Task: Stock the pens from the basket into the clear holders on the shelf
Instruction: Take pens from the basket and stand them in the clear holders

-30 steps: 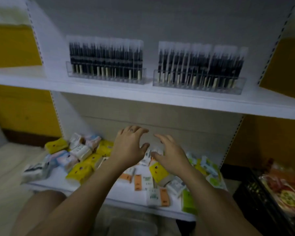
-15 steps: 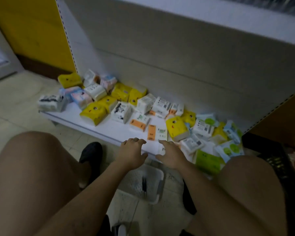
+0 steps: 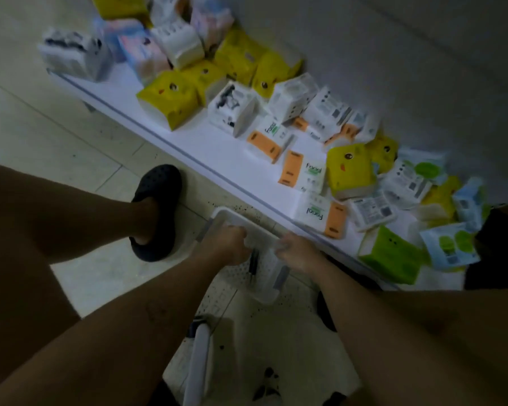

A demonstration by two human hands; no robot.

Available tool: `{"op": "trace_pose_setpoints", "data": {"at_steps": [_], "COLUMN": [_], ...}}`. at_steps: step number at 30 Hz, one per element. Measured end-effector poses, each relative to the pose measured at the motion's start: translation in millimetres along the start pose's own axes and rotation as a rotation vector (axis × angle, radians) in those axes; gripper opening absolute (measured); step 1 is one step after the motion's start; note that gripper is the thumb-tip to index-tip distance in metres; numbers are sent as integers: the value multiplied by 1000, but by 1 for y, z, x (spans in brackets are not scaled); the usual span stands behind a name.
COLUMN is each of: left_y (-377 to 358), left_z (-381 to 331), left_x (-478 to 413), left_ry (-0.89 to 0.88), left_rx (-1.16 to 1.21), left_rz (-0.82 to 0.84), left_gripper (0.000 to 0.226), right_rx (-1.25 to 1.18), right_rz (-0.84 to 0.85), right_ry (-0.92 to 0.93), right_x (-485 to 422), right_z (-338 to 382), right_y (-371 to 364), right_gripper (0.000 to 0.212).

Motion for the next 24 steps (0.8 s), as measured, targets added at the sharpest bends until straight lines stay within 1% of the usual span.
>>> {"op": "trace_pose_setpoints", "data": {"at_steps": [3,6,9,13,15,17,20,22,24], "left_y": [-29,-58,-81,-100,-113,-122,-127,-126,-120], "left_z": [15,31,43,44,44,46,46,46,53], "left_x": [-23,-45,-60,-77,-86,-94,-99,-100,-96], "left_ry": [37,87,143,107,92,89,72,62,64], "left_rx": [50,102,141,153,123,80,-83,-196,-226], "left_rz": [63,146,228,282,349,370,360,301,207], "left_gripper": [42,42,45,41,48,55,57,61,68], "right_rx": [-69,-51,-59,-137,-136,-156,-232,-282,-261], "right_rz": [80,90,146,178,171,170,200,222,251], "right_ry": [-33,-44,-71,-133,-136,-141,-168,-187,-168], "right_x": [-20,-48,-69,-94,-108,-120,-129,-135,-135], "right_z": [-6,-15,-16,-21,-24,-27,-26,-29,-26], "right_y": [-21,-39,-58,-76,-83,-90,-102,-111,-118], "right_gripper": [41,39,41,40,40,40,36,39,36]}}
Point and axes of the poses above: each hand's wrist, its own x-axis away from the middle knuckle, its own y-axis out of the back of the hand, z = x × y, the point moved 4 cm from there along -x, towards the middle knuckle, and after that the axes turned 9 degrees about x, right-handed, at the moved point
